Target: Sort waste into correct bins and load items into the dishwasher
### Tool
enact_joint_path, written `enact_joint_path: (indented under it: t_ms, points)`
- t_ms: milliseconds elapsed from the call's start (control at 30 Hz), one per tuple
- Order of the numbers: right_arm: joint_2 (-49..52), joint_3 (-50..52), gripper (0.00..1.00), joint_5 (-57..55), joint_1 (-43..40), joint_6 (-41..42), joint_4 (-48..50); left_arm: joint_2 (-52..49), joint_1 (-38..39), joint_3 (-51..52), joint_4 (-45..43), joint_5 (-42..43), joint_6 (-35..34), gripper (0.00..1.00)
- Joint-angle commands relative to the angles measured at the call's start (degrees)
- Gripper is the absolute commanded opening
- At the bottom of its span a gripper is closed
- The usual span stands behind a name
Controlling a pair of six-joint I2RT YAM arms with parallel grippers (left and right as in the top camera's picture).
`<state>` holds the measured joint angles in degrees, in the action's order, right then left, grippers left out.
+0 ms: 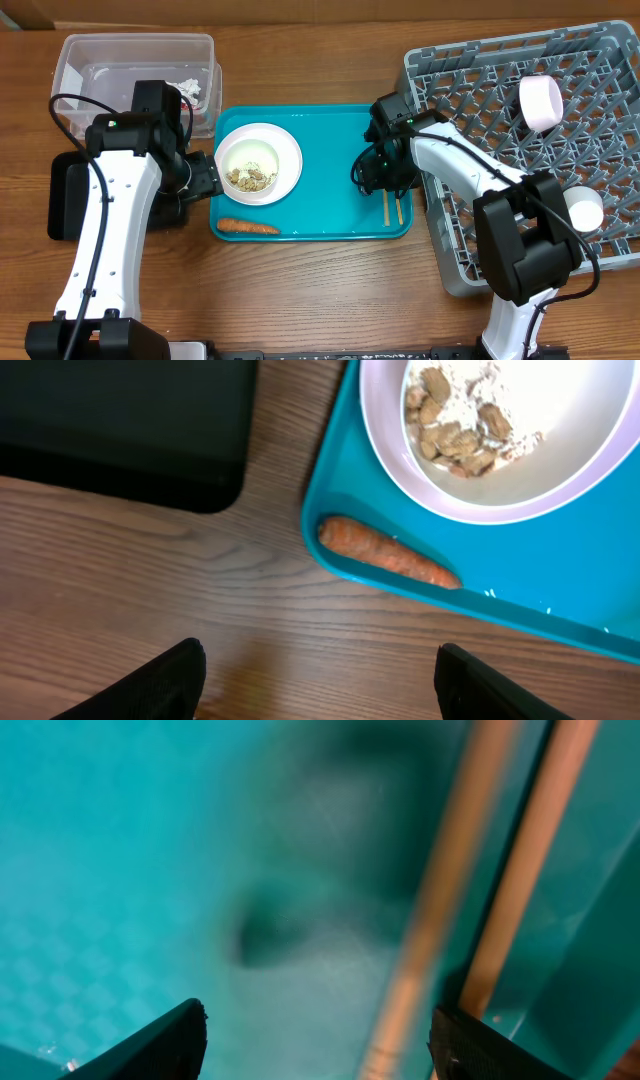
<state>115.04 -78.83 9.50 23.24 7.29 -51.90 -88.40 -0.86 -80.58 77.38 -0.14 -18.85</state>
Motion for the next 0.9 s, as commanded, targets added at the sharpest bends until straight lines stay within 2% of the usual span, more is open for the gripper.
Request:
enact_joint_path:
  t_ms: [0,133,167,233,267,300,467,633,867]
  points:
    - [1.3,2.0,0.74,-0.4,0.1,0.2,0.4,1.1,-0.2,0.7,-0.9,2.7,2.2,0.75]
    - [1.3,2.1,0.73,-0.4,0.1,0.2,0.2,1.1,-0.2,0.7,-1.4,2.7,2.1,0.76]
    - [1.3,2.1,0.7,-0.4,0.1,0.3,0.3,1.1,-0.2,0.7,-1.6,2.8,2.1,0.75]
    - [1.3,2.1,0.59,-0.4,0.1,1.5,0.7,1.1,-0.2,0.7,-1.6,2.8,2.1,0.76]
    - [1.3,2.1,0.5,-0.4,0.1,1.7,0.8,1.1,-0.2,0.7,-1.6,2.8,2.1,0.76]
    - [1.3,2.1,0.37,-0.4,0.1,1.9,0.9,1.1,-0.2,0.7,-1.7,2.8,2.1,0.76]
    - [1.3,2.1,0.16,-0.5,0.1,3.2,1.1,1.1,-0.2,0.7,-1.7,3.2,2.1,0.76]
    - [1.3,2.1,0.05,-0.4,0.1,3.7,0.6,1.1,-0.2,0.7,-1.8,4.3,2.1,0.76]
    - [0.9,0.3,0.04,0.9,0.0,5.2,-3.1,1.1,-0.2,0.7,-2.5,4.5,2.1,0.76]
